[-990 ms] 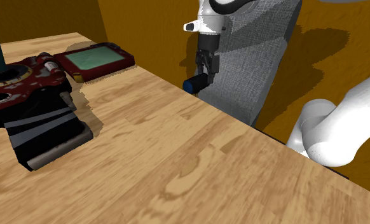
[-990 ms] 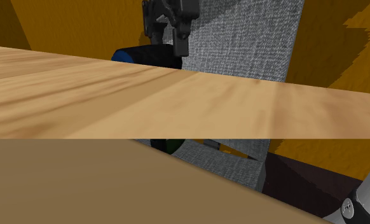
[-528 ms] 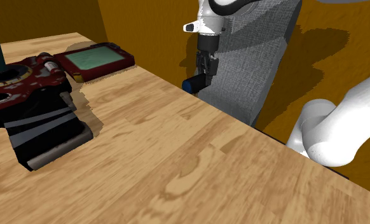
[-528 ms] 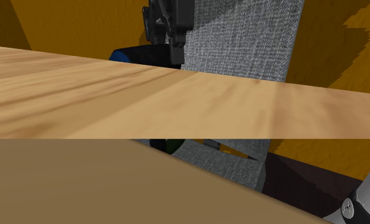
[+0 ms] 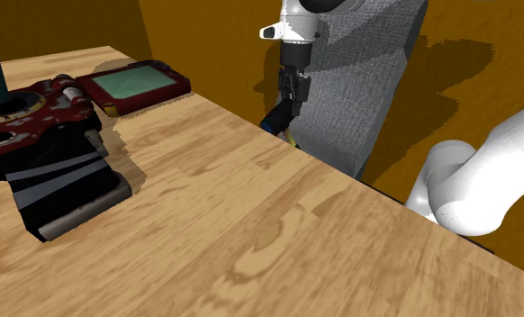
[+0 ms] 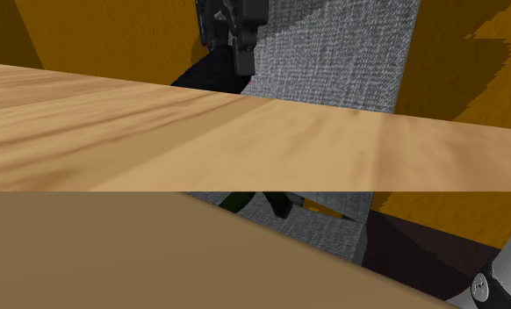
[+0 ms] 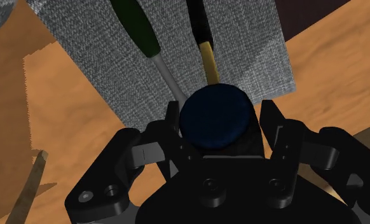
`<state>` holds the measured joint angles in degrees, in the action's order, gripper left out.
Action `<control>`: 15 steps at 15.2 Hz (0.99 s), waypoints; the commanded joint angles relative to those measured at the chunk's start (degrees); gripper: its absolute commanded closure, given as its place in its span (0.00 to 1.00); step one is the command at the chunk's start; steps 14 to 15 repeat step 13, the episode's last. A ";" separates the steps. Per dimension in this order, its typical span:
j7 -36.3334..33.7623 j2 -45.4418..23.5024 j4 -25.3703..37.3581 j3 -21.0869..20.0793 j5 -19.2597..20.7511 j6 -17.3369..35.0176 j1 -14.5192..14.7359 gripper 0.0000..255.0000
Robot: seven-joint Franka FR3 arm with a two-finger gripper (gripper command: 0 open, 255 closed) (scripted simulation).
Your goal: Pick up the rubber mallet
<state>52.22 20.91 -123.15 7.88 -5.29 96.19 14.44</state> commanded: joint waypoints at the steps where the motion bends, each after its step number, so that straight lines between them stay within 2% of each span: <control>1: -0.21 0.07 1.51 -0.04 0.00 -1.56 0.03 1.00; 11: -1.01 -0.75 9.98 -0.03 -0.11 -9.17 0.18 1.00; 15: -1.02 -0.77 10.11 -0.03 -0.11 -9.28 0.18 1.00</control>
